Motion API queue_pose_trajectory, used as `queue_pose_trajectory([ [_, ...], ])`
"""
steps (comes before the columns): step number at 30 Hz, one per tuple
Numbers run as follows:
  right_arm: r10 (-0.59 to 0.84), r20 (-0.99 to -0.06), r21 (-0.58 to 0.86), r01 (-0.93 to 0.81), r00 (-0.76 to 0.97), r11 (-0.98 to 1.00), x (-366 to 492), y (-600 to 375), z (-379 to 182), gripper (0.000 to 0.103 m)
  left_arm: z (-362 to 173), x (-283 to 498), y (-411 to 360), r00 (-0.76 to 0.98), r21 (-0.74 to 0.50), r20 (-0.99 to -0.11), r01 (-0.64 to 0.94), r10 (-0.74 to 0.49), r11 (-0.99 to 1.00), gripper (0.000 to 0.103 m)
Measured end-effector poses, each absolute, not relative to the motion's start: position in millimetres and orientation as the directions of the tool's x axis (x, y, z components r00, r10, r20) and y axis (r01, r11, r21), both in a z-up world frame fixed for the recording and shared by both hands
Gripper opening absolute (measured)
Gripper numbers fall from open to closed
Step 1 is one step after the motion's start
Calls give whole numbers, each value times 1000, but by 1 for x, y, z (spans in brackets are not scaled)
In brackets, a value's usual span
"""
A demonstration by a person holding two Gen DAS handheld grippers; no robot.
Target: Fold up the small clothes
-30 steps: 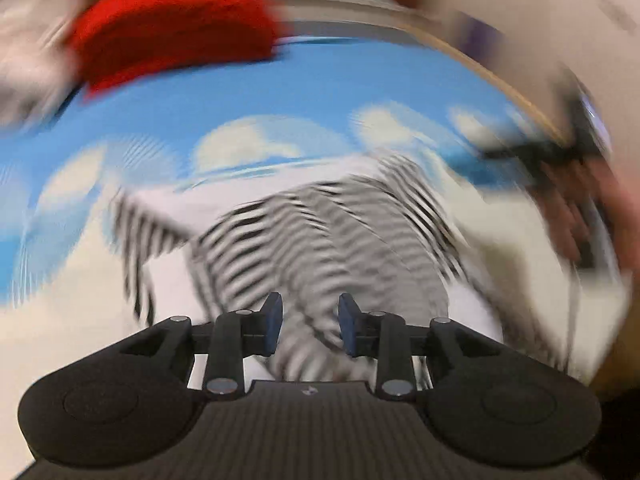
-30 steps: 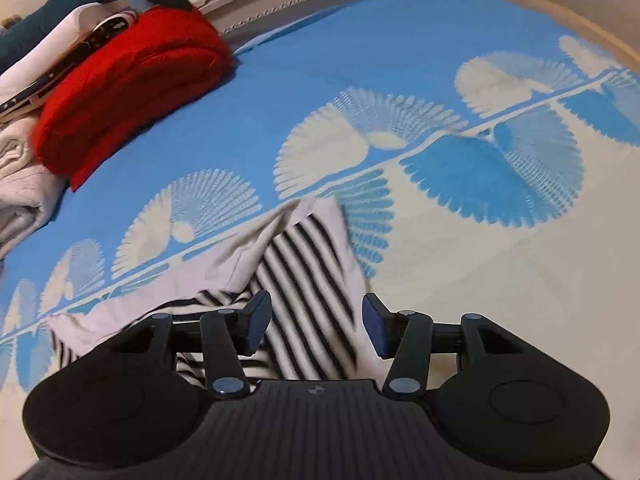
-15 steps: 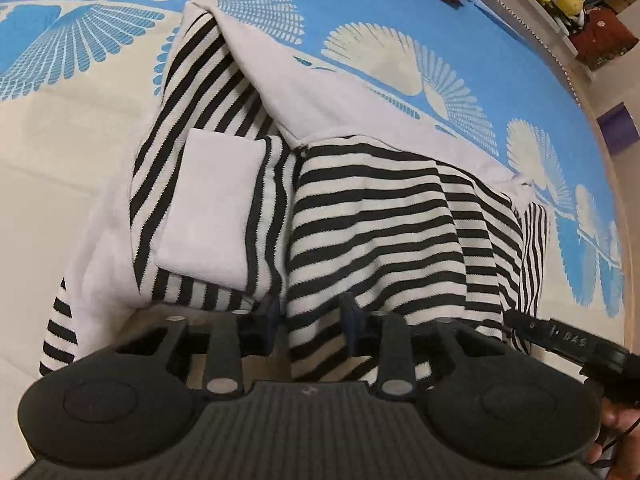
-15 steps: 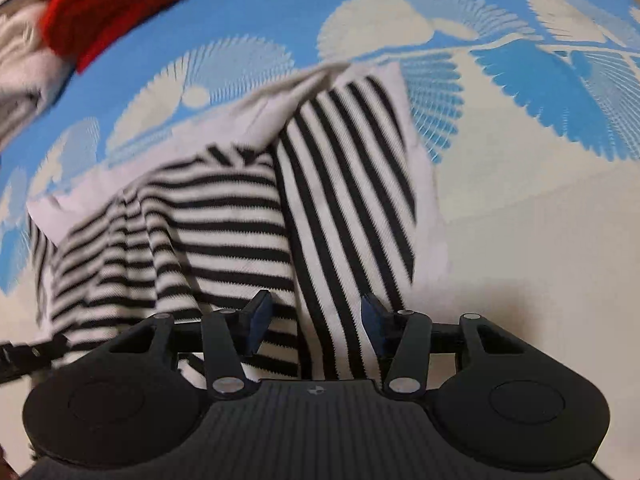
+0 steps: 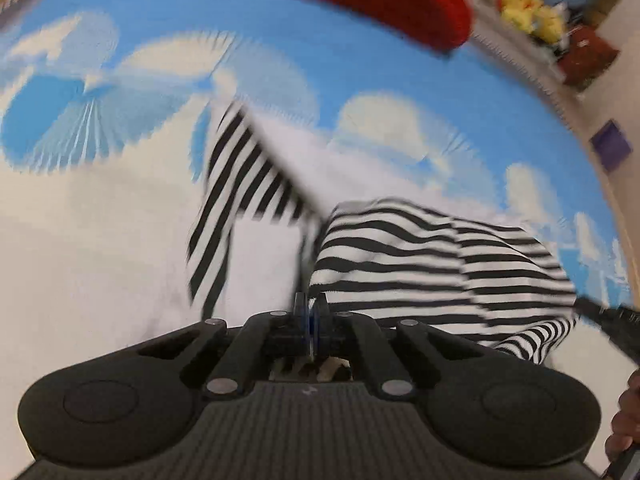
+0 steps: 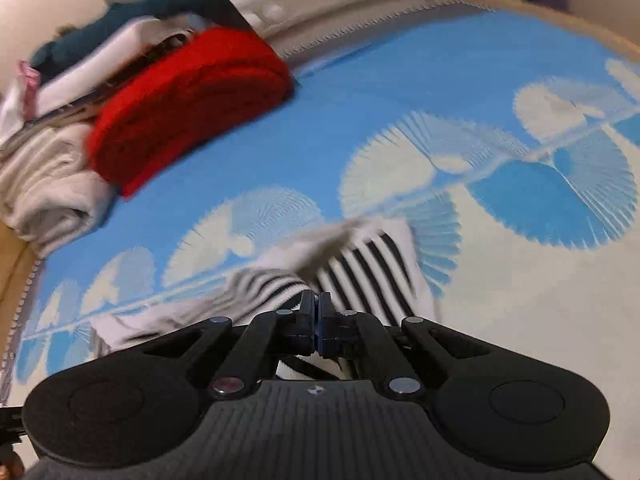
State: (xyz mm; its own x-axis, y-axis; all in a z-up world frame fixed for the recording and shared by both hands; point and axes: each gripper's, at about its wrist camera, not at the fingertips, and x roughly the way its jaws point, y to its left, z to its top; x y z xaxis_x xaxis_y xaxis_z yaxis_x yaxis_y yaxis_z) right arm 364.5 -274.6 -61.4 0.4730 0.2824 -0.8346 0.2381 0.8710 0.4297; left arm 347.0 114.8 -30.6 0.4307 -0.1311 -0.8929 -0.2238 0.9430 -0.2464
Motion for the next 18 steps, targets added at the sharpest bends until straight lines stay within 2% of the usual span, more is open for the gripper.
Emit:
queue_pose_trajectory([
  [2,274,-901,379,303,335,875,364,-275,-91,0,-44,347,121,380,-246,-915,-266,-133,932,6],
  [4,284,-920,370,358,271,857,362,-277,-105,1,-47,346,127,363,-270,-920,-305,-150,913,11],
  [5,278,-926,360,372,257,856,363,-277,-106,5,-44,346,129,364,-284,-917,-309,-163,907,16],
  [7,283,-919,374,377,276,847,363,-276,-101,5,-35,344,128,385,-315,-904,-303,-187,899,27],
  [8,292,-910,392,381,294,837,362,-277,-96,10,-30,344,127,394,-330,-897,-296,-200,896,32],
  [10,312,-891,429,391,328,814,358,-279,-88,16,-25,343,125,398,-347,-891,-291,-217,892,34],
  [14,382,-869,484,385,313,786,363,-277,-88,20,-22,341,125,366,-350,-902,-312,-228,883,34],
  [18,394,-868,493,430,301,756,363,-277,-88,21,-21,338,129,345,-370,-905,-357,-247,857,34],
])
